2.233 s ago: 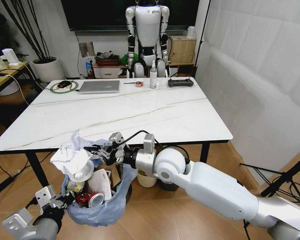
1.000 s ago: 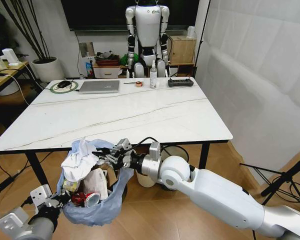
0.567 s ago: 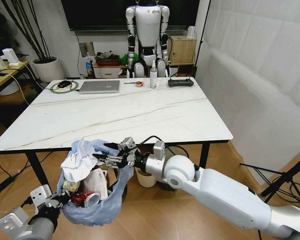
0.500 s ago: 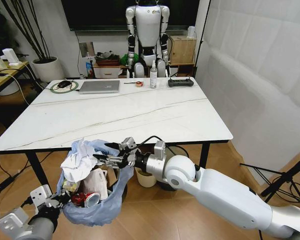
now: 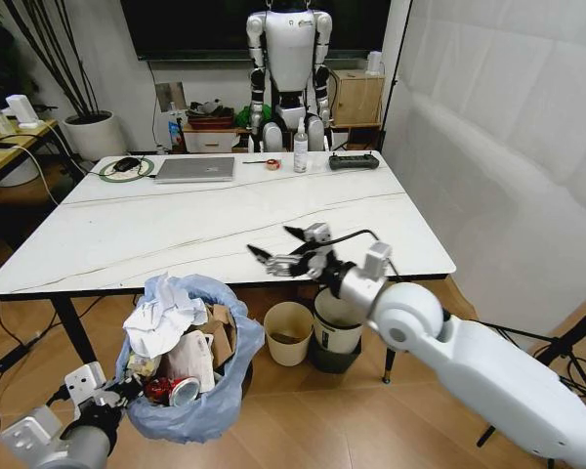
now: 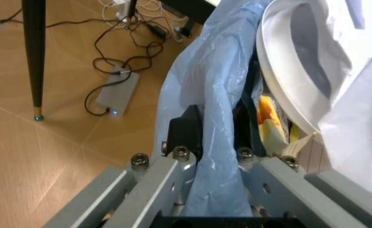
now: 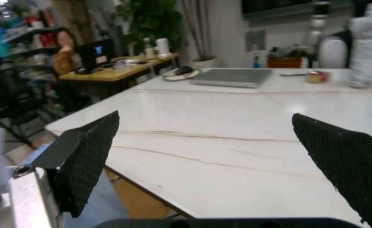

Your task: Pick up the trash bin and place the trash from the table into it.

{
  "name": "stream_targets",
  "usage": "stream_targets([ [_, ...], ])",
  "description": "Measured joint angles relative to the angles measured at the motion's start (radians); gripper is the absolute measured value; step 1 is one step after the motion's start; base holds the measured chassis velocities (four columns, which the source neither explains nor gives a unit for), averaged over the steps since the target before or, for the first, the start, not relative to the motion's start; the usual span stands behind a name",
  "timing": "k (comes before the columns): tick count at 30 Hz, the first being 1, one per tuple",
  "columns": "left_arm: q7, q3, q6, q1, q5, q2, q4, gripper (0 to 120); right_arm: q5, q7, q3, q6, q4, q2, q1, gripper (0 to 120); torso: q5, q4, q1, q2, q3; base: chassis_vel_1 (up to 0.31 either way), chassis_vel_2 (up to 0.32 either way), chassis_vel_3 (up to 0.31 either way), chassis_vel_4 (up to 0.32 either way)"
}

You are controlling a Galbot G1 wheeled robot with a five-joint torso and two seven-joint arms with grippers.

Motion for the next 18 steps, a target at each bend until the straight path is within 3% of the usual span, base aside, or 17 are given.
stream_targets([
  [2,0.003,0.001,-0.002,-0.002,0.001,-0.004,0.001,1,-0.023,0.005,0.087,0.016,0.002,-0.010,-0.103,100,0.0004,0.0002,0.000,0.000,0.000,0.000,0.000,0.000,0.000],
  [4,0.004,0.002,-0.002,-0.002,0.001,-0.004,0.002,1,-0.026,0.007,0.097,0.017,0.002,-0.010,-0.115,100,0.0005,0.0003,0.000,0.000,0.000,0.000,0.000,0.000,0.000],
  [6,0.007,0.006,-0.003,-0.016,0.001,0.007,0.011,1,-0.075,0.030,0.264,0.018,0.009,-0.010,-0.285,100,0.0000,0.0008,0.000,0.000,0.000,0.000,0.000,0.000,0.000],
  [9,0.009,0.010,-0.003,-0.034,0.000,0.021,0.019,1,-0.106,0.035,0.417,0.034,0.011,0.007,-0.449,100,0.0004,0.0005,0.000,0.000,0.000,0.000,0.000,0.000,0.000],
  [18,0.019,0.026,-0.007,-0.062,0.001,0.038,0.044,1,-0.208,0.023,0.650,0.110,0.016,0.075,-0.682,100,-0.0003,0.0008,0.000,0.000,0.000,0.000,0.000,0.000,0.000],
])
